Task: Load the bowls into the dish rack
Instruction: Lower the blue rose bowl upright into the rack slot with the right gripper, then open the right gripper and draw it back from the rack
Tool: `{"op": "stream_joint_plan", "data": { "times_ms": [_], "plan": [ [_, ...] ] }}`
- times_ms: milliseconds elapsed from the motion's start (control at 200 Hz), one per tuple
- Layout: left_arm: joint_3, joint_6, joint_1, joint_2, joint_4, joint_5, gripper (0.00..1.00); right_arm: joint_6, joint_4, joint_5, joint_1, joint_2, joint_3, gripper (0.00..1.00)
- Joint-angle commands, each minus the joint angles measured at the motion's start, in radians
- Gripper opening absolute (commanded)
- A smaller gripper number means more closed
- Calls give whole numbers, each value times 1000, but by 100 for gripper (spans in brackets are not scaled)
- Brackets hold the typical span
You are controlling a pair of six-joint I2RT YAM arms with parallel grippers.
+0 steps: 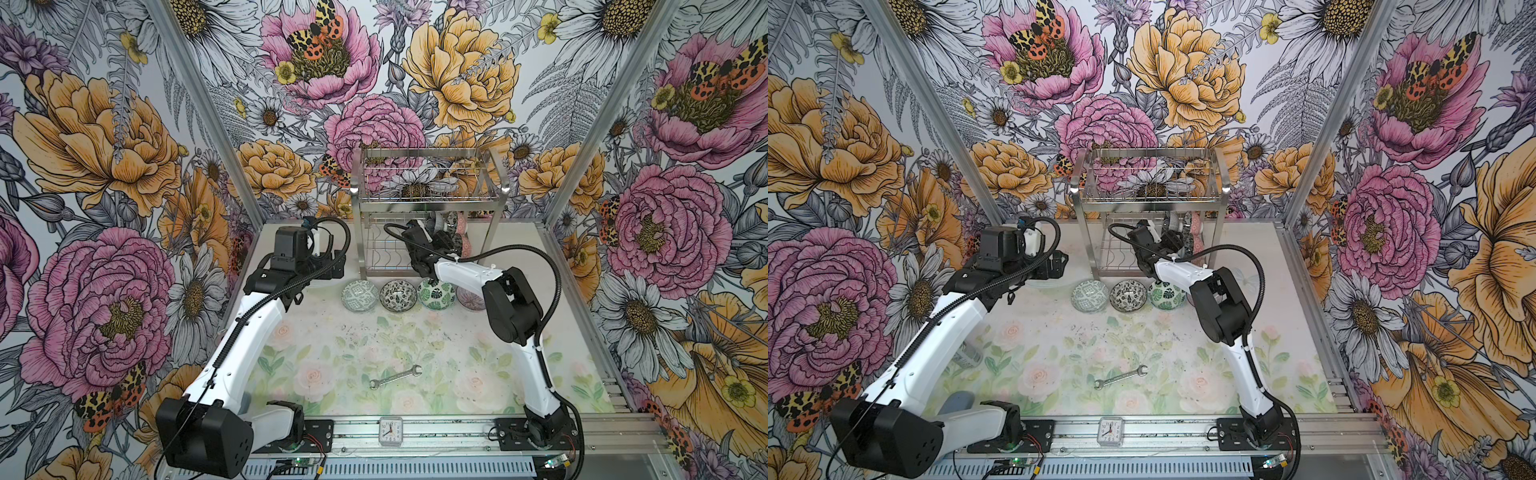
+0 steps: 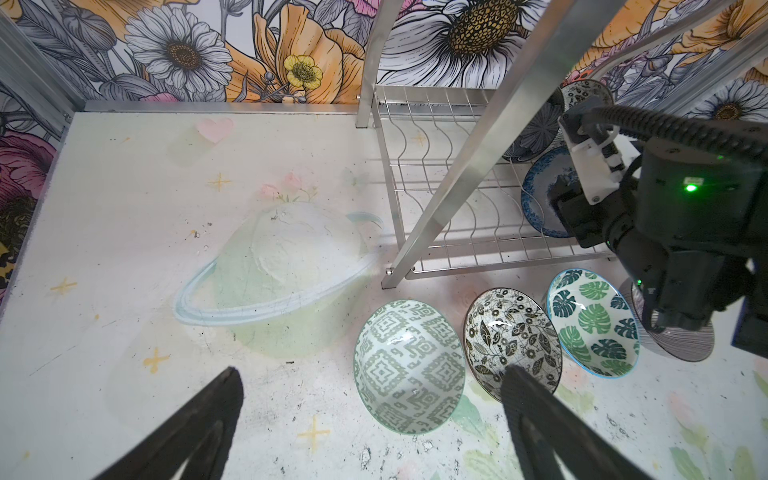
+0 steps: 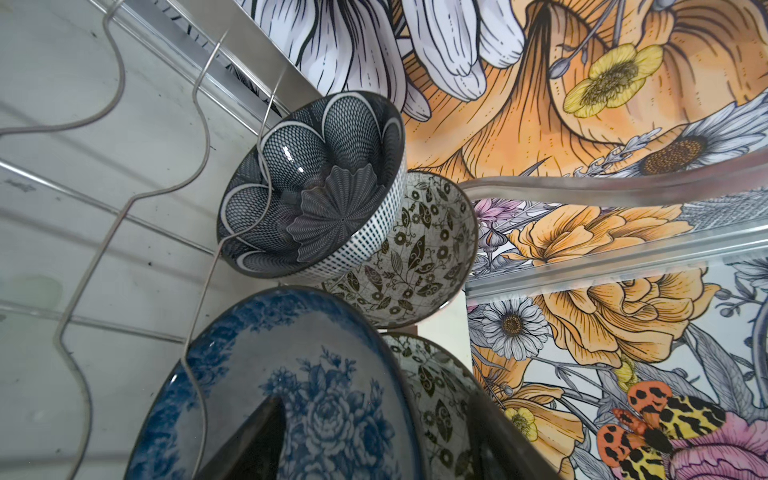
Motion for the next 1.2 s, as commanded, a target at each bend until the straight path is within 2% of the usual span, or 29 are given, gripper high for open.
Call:
{"op": "stream_joint_plan", "data": {
  "times_ms": [0, 285, 550, 811, 1021, 1191],
  "plan": [
    [-13, -8, 4, -20, 22, 17, 99, 28, 2, -31, 3, -86, -18, 79],
    [-5, -18, 14, 7, 23, 55, 99, 89, 2, -195, 17, -255, -135, 90],
    [0, -24, 18, 4, 28, 73, 99, 176, 2, -226, 77, -365, -300, 99],
    [-9, -37, 10, 4, 45, 58, 99, 290, -14, -273, 154, -483, -425, 100],
    [-36, -58, -4, 19, 73, 41, 99, 383, -40, -388, 155, -555, -478, 100],
    [-59, -119, -19, 27, 81, 1, 98, 398, -52, -473, 130, -601, -505, 100]
  ]
}}
